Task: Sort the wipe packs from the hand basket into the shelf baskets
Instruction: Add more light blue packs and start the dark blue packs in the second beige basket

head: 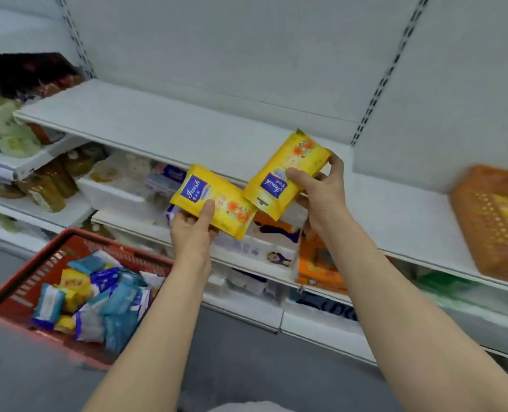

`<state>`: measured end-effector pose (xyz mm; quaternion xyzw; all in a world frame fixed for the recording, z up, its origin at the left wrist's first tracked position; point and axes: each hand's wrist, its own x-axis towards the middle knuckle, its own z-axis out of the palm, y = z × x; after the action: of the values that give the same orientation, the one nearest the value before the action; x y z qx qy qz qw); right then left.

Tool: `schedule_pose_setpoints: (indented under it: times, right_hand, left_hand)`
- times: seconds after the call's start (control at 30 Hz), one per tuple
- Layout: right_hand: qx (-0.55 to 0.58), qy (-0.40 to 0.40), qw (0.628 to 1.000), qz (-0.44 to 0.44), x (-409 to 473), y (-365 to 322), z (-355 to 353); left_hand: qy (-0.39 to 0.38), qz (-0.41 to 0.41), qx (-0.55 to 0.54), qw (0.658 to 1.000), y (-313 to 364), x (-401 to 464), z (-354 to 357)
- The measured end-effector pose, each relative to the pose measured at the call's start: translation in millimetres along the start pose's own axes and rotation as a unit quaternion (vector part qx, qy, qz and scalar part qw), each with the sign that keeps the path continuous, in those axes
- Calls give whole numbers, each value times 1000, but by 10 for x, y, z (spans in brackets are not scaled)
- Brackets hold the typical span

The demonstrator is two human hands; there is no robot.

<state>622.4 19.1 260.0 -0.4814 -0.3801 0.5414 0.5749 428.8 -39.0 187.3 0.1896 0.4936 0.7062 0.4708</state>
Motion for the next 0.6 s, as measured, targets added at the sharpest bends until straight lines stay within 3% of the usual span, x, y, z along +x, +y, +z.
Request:
schedule_pose_setpoints:
  times: [0.33, 0.43, 0.6]
  right_hand:
    - [18, 163, 983, -80, -55, -1138, -2524]
    - [35, 187, 976, -110, -21, -1407, -3145]
    - [24, 308, 941, -140, 155, -1593, -4012]
  left_hand:
    - [-90, 33, 24, 995, -751, -1079, 2113]
    - [-123, 11, 5, 992, -906, -1323, 2588]
    - [-186, -28, -1, 982, -1081, -1464, 3252]
